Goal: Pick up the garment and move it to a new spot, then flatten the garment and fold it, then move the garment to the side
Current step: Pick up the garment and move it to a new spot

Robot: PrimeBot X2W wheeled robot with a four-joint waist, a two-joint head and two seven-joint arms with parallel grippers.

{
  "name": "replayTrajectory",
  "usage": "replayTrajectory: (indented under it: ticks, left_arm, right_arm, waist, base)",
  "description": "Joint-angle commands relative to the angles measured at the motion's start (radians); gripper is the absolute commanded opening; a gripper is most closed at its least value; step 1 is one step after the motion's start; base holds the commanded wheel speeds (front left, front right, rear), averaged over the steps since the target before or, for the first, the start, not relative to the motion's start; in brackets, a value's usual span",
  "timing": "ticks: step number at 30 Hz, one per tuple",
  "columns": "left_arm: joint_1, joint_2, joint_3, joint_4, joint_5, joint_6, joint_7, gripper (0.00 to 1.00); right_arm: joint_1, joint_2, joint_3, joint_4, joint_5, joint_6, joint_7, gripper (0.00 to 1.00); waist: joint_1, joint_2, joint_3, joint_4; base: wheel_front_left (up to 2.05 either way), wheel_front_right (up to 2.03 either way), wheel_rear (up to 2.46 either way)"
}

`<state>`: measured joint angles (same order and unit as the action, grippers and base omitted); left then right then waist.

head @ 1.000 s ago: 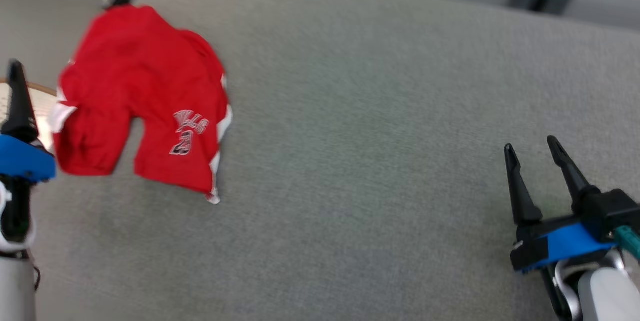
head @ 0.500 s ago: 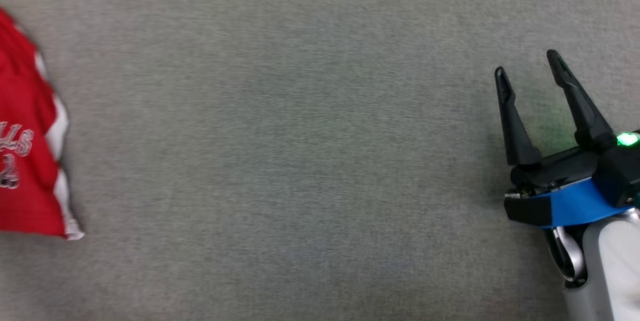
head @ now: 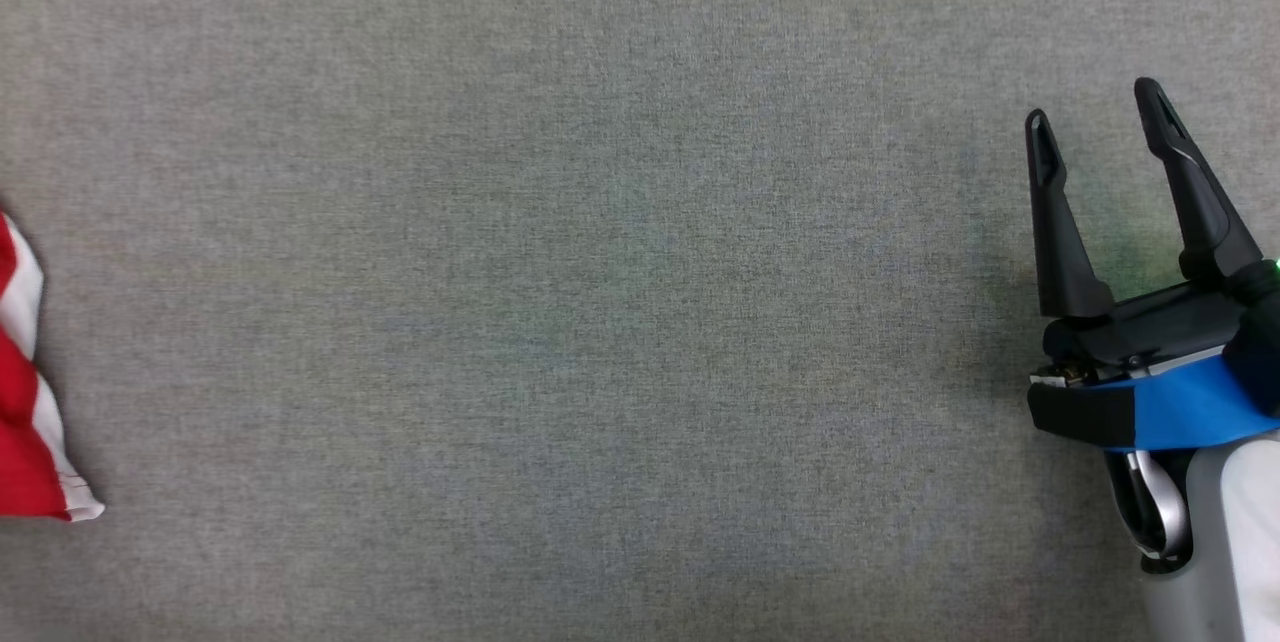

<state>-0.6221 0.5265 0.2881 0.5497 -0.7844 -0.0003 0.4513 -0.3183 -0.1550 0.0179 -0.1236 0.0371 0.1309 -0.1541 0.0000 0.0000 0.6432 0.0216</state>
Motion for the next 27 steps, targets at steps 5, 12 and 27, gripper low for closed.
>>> replayTrajectory:
  ticks: [5, 12, 27]
  left_arm:
    - [0.015, 0.011, -0.009, -0.066, 0.017, -0.015, -0.022, 0.00]
    - [-0.010, 0.044, -0.070, -0.181, 0.082, -0.057, -0.071, 0.00]
    - [-0.076, -0.026, -0.295, -0.520, 0.099, -0.096, 0.060, 0.00]
  right_arm:
    - [0.016, 0.016, -0.001, 0.026, 0.015, 0.000, -0.019, 1.00]
    - [0.051, 0.040, -0.012, 0.089, 0.040, 0.000, -0.035, 1.00]
    - [0.150, 0.082, -0.022, 0.153, 0.063, 0.000, -0.054, 1.00]
  waist:
    - [0.0000, 0.0000, -0.068, 0.015]
    - [0.0000, 0.0000, -0.219, 0.042]
    - [0.0000, 0.0000, -0.505, -0.036]
  base:
    - [0.00, 0.00, 0.00]
    - [0.00, 0.00, 0.00]
    - [0.00, 0.00, 0.00]
